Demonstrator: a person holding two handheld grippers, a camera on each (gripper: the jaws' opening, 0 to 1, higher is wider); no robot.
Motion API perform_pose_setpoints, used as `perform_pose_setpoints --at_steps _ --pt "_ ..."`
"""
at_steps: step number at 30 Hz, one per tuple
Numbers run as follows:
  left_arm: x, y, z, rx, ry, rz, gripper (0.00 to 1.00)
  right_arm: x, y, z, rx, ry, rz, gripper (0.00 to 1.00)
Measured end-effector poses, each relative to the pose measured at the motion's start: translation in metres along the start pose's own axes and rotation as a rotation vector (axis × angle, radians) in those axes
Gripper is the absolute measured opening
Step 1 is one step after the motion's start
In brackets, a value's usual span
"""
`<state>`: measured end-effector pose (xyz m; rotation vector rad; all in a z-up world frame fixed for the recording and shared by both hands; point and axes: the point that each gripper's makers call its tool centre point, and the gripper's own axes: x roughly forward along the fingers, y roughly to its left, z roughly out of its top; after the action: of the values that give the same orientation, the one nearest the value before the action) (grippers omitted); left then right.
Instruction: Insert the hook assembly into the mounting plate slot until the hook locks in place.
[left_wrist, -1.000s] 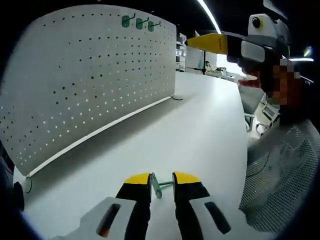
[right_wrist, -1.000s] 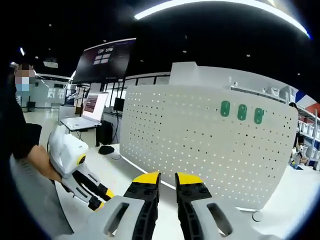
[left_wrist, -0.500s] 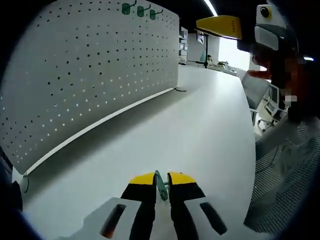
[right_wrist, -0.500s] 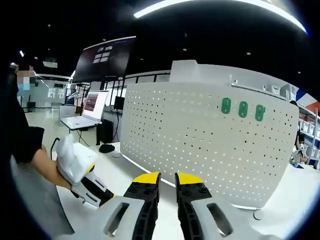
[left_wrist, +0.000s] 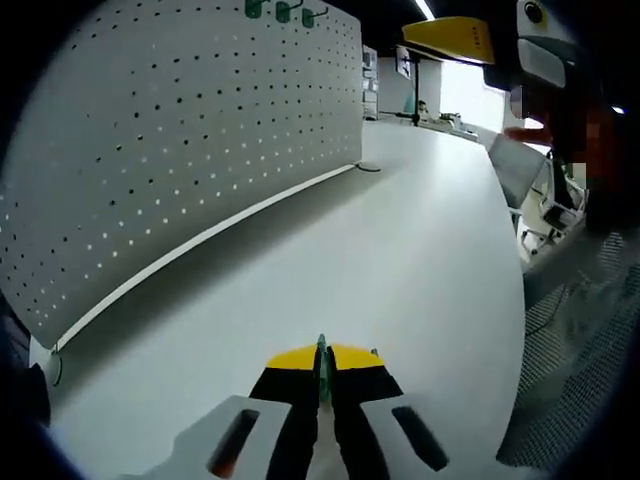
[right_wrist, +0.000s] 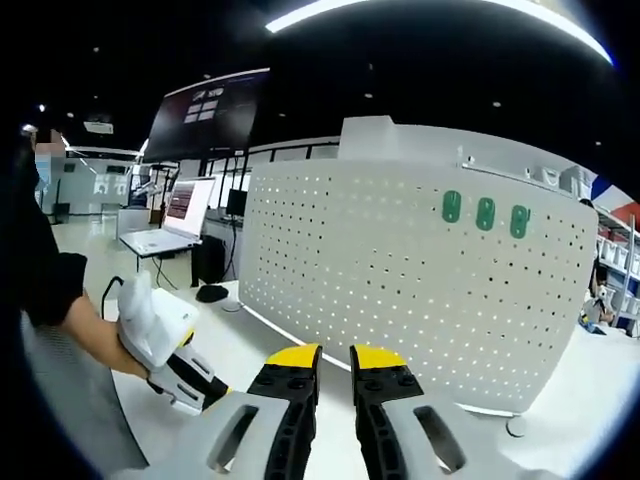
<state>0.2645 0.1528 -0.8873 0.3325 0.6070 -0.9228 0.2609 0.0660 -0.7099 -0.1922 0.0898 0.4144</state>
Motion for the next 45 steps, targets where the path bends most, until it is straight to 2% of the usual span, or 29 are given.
perform_pose_setpoints --at_steps 5,12,18,26,30,34,39,45 --pt "0.0 0.001 0.003 0.0 -0.013 0.004 0.06 0.001 0.002 -0.001 -0.005 0.004 0.005 0.1" --pt "0.002 0.002 0.0 0.019 0.003 0.01 0.03 0.001 0.002 -0.002 -0.006 0.009 0.008 0.1" --pt "-0.002 0.008 0.003 0.012 -0.007 0.022 0.02 0.001 0.002 -0.002 -0.007 0.008 0.008 0.1" --pt "-0.016 0.026 0.022 -0.081 -0.096 0.046 0.01 0.002 0.009 -0.006 -0.013 0.026 0.027 0.1" --pt "-0.026 0.034 0.037 -0.14 -0.177 0.045 0.01 0.005 0.015 -0.009 -0.022 0.04 0.047 0.1" --pt "-0.037 0.035 0.056 -0.19 -0.28 0.003 0.01 0.007 0.023 -0.013 -0.026 0.057 0.073 0.1" --pt "-0.045 0.033 0.069 -0.247 -0.347 -0.037 0.01 0.01 0.034 -0.017 -0.016 0.079 0.105 0.1" --pt "-0.055 0.03 0.083 -0.265 -0.412 -0.061 0.01 0.014 0.047 -0.024 -0.027 0.112 0.145 0.1"
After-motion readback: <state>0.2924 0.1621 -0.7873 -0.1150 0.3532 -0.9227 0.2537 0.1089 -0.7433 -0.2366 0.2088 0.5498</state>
